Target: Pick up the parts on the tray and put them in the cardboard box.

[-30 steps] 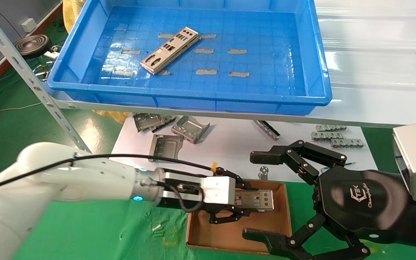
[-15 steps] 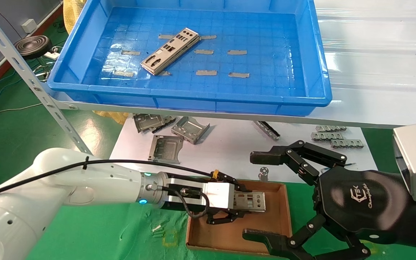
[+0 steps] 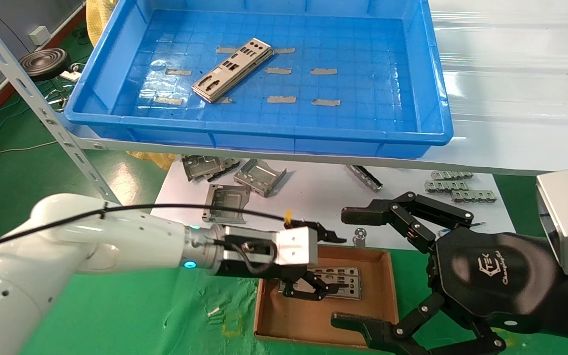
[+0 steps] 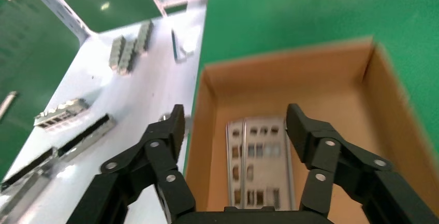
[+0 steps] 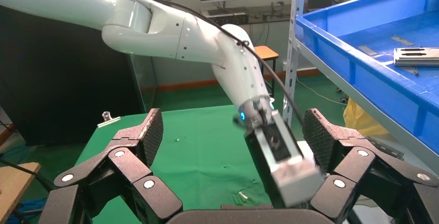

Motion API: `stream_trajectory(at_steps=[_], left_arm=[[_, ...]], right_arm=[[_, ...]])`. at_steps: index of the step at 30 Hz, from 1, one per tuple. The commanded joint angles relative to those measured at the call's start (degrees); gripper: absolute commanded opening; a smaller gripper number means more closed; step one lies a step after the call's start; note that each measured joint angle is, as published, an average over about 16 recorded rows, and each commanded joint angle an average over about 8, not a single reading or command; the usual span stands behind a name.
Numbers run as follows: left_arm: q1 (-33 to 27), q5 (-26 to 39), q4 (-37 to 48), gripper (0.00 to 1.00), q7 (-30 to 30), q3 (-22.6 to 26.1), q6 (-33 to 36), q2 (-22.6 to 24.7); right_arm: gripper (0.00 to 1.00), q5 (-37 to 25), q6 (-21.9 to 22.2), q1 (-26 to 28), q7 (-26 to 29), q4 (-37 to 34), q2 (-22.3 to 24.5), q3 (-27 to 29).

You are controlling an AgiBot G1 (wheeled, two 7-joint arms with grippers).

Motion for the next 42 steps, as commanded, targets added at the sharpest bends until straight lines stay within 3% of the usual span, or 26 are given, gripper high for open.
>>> stream_trajectory(at_steps=[1, 11, 21, 42], left_arm=[[-0.35, -1.93, 0.92, 1.00, -1.05, -0.49, 1.79, -0.30], [0.23, -8.72, 6.84, 1.00, -7.47, -3.24, 13.05, -4.16], [0.50, -8.91, 6.64, 1.00, -7.55, -3.48, 13.35, -4.40], [7.89, -12.48, -10.97, 1.00, -17.60, -12.75, 13.78, -15.80]], right_arm=[[1.00, 0.00, 0.00, 0.00, 0.00, 0.00, 0.00, 0.00], [1.00, 0.00, 0.01, -0.01, 0.00, -0.01, 0.01, 0.00], [1.00, 0.00, 0.02, -0.01, -0.01, -0.01, 0.01, 0.00], [1.00, 0.01, 0.01, 0.00, -0.01, -0.03, 0.01, -0.01]])
